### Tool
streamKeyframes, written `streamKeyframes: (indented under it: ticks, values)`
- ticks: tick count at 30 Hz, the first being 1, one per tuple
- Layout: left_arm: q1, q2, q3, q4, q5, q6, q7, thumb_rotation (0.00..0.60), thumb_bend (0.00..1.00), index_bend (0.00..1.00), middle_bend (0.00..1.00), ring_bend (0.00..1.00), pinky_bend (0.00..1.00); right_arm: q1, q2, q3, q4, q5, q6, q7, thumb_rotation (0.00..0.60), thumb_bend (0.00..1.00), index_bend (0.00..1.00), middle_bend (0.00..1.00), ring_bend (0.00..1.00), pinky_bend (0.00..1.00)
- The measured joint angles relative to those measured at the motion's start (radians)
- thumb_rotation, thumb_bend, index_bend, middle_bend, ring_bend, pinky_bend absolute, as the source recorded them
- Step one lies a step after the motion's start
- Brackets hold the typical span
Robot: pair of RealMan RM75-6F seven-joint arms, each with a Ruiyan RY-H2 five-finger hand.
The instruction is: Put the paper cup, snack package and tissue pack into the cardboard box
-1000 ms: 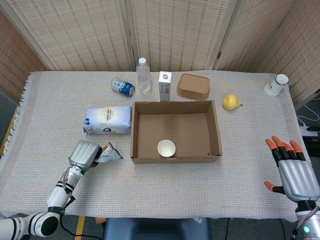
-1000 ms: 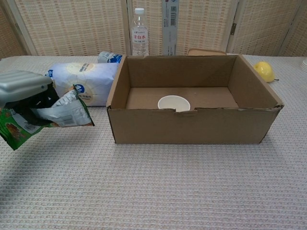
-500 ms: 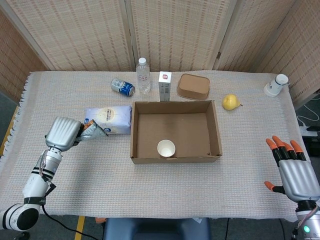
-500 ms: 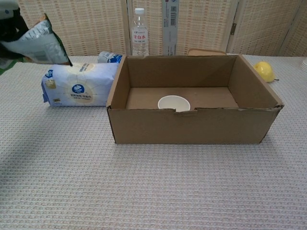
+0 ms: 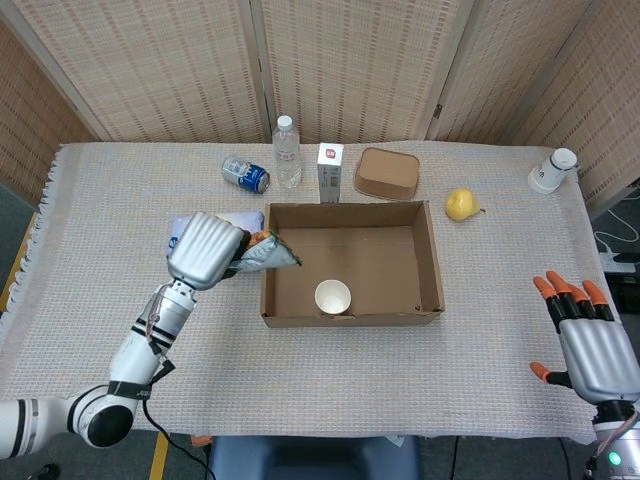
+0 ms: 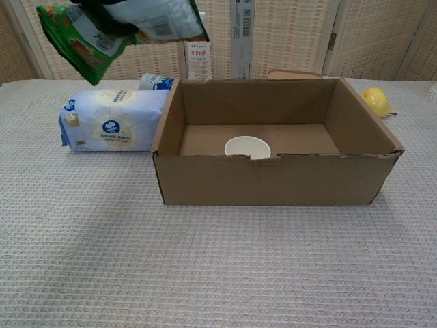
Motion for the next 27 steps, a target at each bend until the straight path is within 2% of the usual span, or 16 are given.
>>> streamKeyframes:
  ticks: [6, 13, 16, 18, 19, 20, 21, 22, 23, 27]
  values:
    - [-0.097, -0.205, -0.036, 0.178, 0.021, 0.024, -0.015, 0.600, 0.45, 0.79, 0.88, 0.78, 0.85, 0.002, 0.012, 0.007, 0.000, 0.021, -0.001, 0.016, 0.600, 0.05, 0.00, 0.00, 0.00, 0.00]
    - [-0.220, -0.373, -0.087, 0.343, 0.003, 0.018, -0.016, 0.600, 0.45, 0.79, 0.88, 0.77, 0.85, 0.007, 0.026, 0.018, 0.001, 0.044, -0.001, 0.036, 0.600, 0.05, 0.00, 0.00, 0.00, 0.00]
    - [-0.250, -0.435, -0.102, 0.404, -0.004, 0.017, -0.036, 0.600, 0.45, 0.73, 0.82, 0.73, 0.81, 0.006, 0.032, 0.020, 0.002, 0.047, 0.002, 0.044, 0.600, 0.05, 0.00, 0.00, 0.00, 0.00]
    - [-0.263, -0.465, -0.108, 0.438, -0.010, 0.012, -0.056, 0.600, 0.41, 0.47, 0.59, 0.53, 0.65, 0.005, 0.035, 0.020, 0.003, 0.049, 0.002, 0.051, 0.600, 0.05, 0.00, 0.00, 0.00, 0.00]
    - [-0.268, -0.476, -0.109, 0.452, -0.016, 0.004, -0.064, 0.600, 0.37, 0.29, 0.42, 0.39, 0.51, 0.005, 0.036, 0.020, 0.004, 0.051, 0.002, 0.053, 0.600, 0.05, 0.00, 0.00, 0.00, 0.00]
    - [-0.272, -0.481, -0.109, 0.461, -0.025, -0.008, -0.068, 0.600, 0.31, 0.12, 0.22, 0.21, 0.34, 0.005, 0.038, 0.020, 0.005, 0.053, 0.001, 0.056, 0.600, 0.05, 0.00, 0.00, 0.00, 0.00]
    - [-0.277, -0.482, -0.108, 0.465, -0.043, -0.029, -0.067, 0.600, 0.28, 0.04, 0.11, 0.11, 0.24, 0.004, 0.040, 0.020, 0.005, 0.054, 0.001, 0.058, 0.600, 0.05, 0.00, 0.00, 0.00, 0.00]
    - [-0.281, -0.480, -0.108, 0.465, -0.061, -0.047, -0.064, 0.600, 0.24, 0.00, 0.02, 0.02, 0.12, 0.004, 0.041, 0.020, 0.006, 0.055, 0.001, 0.060, 0.600, 0.05, 0.00, 0.00, 0.00, 0.00]
    - [-0.285, -0.479, -0.107, 0.466, -0.080, -0.065, -0.061, 0.600, 0.22, 0.00, 0.00, 0.00, 0.07, 0.004, 0.043, 0.020, 0.006, 0.056, 0.001, 0.063, 0.600, 0.05, 0.00, 0.00, 0.00, 0.00]
    - [-0.295, -0.475, -0.102, 0.482, -0.111, -0.097, -0.066, 0.600, 0.21, 0.00, 0.00, 0.00, 0.04, 0.001, 0.047, 0.020, 0.007, 0.052, 0.003, 0.071, 0.600, 0.05, 0.00, 0.00, 0.00, 0.00]
